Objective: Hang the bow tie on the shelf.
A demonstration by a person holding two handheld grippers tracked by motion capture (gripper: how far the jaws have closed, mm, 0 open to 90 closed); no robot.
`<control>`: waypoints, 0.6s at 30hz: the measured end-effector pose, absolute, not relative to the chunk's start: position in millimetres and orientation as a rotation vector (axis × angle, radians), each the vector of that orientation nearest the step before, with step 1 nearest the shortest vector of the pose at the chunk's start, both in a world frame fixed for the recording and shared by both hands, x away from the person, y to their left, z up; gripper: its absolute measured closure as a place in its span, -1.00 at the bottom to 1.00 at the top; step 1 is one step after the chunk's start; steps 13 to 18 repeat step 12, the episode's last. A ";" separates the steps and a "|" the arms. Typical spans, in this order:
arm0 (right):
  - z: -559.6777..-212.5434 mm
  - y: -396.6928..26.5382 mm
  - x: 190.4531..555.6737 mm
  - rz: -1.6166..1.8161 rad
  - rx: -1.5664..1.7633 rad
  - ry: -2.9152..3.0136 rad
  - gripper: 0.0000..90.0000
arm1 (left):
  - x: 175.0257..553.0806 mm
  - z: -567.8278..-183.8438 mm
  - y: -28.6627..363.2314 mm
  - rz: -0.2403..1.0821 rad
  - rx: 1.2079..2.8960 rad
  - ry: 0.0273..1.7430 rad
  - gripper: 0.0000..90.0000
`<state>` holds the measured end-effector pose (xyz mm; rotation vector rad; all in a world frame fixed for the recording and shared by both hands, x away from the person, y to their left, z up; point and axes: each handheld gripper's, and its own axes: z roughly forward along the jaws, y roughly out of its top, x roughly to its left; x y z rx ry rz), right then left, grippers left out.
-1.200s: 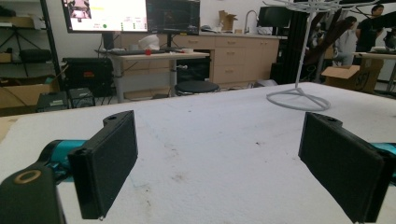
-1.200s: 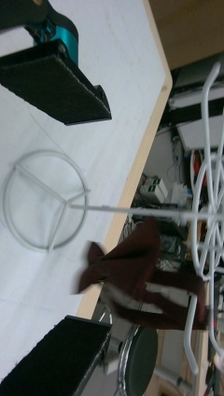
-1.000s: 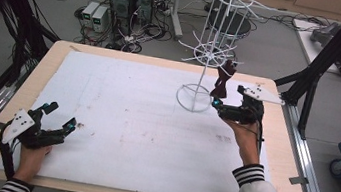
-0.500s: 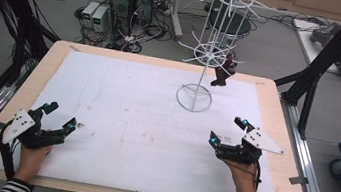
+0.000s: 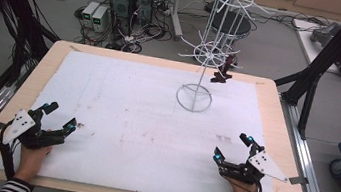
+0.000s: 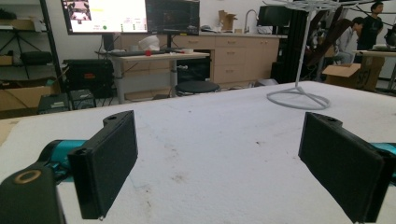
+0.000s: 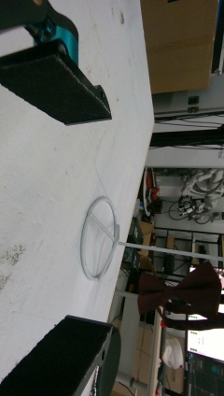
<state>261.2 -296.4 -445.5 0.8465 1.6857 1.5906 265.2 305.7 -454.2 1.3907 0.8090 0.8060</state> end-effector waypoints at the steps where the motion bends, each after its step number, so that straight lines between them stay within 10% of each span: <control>1: -449.2 -297.9 260.3 1.608 0.834 1.676 -0.99 | 265.3 -454.2 305.5 0.805 1.388 0.810 -0.73; 18: -452.5 -299.0 262.2 1.598 0.859 1.669 -0.99 | 264.9 -454.3 305.5 0.807 1.383 0.806 -0.73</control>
